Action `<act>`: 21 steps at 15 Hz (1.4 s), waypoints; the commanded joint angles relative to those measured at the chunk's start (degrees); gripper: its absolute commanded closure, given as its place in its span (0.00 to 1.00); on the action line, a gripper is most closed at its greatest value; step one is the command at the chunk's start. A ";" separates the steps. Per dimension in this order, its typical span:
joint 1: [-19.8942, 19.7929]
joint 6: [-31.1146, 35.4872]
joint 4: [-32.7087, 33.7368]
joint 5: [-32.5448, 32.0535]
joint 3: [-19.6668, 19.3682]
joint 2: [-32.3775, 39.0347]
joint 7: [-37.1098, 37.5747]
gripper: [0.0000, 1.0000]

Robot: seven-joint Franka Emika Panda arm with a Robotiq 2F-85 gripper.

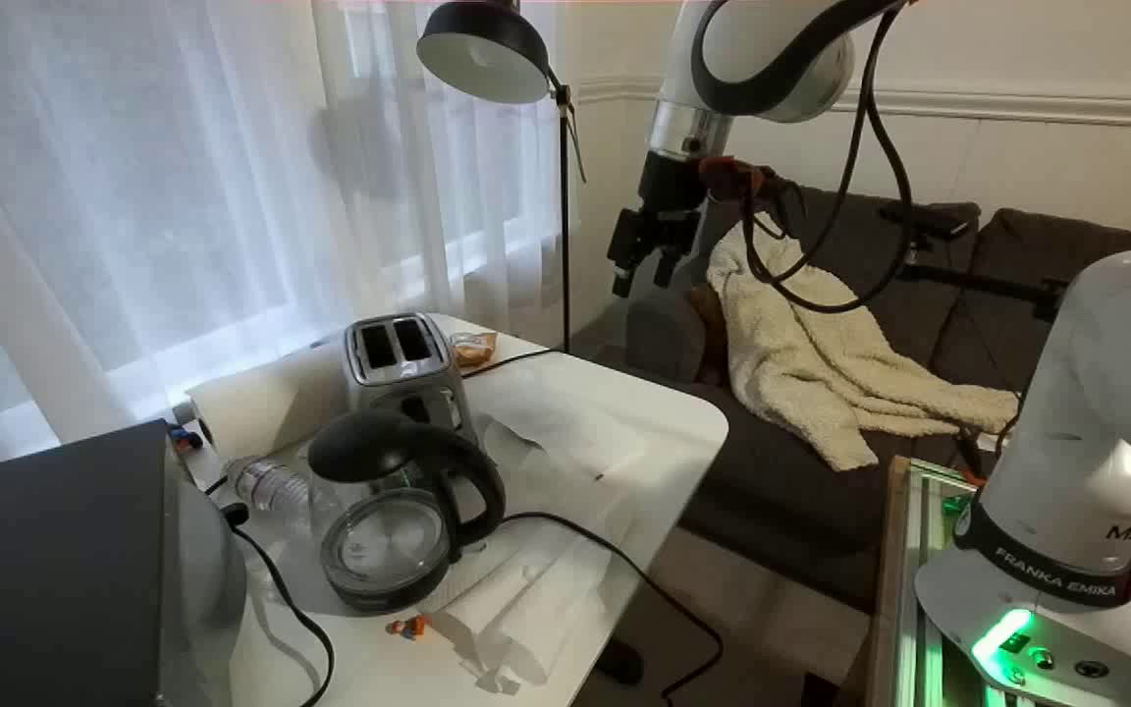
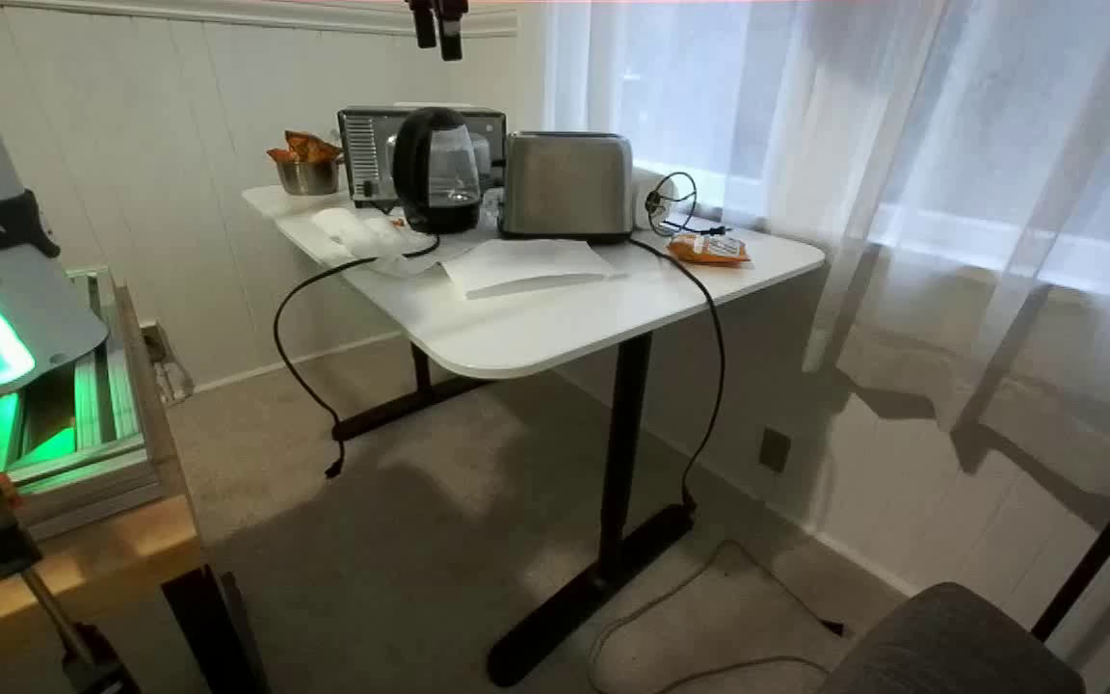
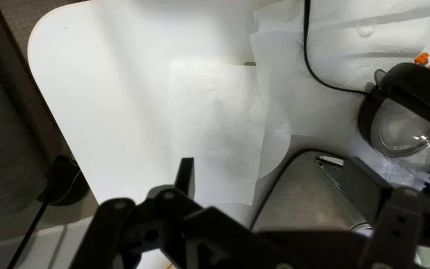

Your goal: Turn the kettle to the right

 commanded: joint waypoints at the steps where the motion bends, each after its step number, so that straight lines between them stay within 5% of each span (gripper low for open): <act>1: -0.77 -0.18 0.11 0.36 0.73 0.03 -0.28 0.00; 8: -0.77 -0.18 0.12 0.36 0.73 0.03 -0.28 0.00; 15: 3.98 -7.98 0.20 16.50 -5.40 6.52 -23.32 0.00; 16: 4.02 -8.72 0.04 18.54 -5.93 7.55 -27.32 0.05; 17: 4.01 -9.48 -0.32 20.74 -6.29 8.85 -31.26 0.28; 21: 3.15 -14.26 -0.85 26.62 -5.74 14.43 -45.42 0.47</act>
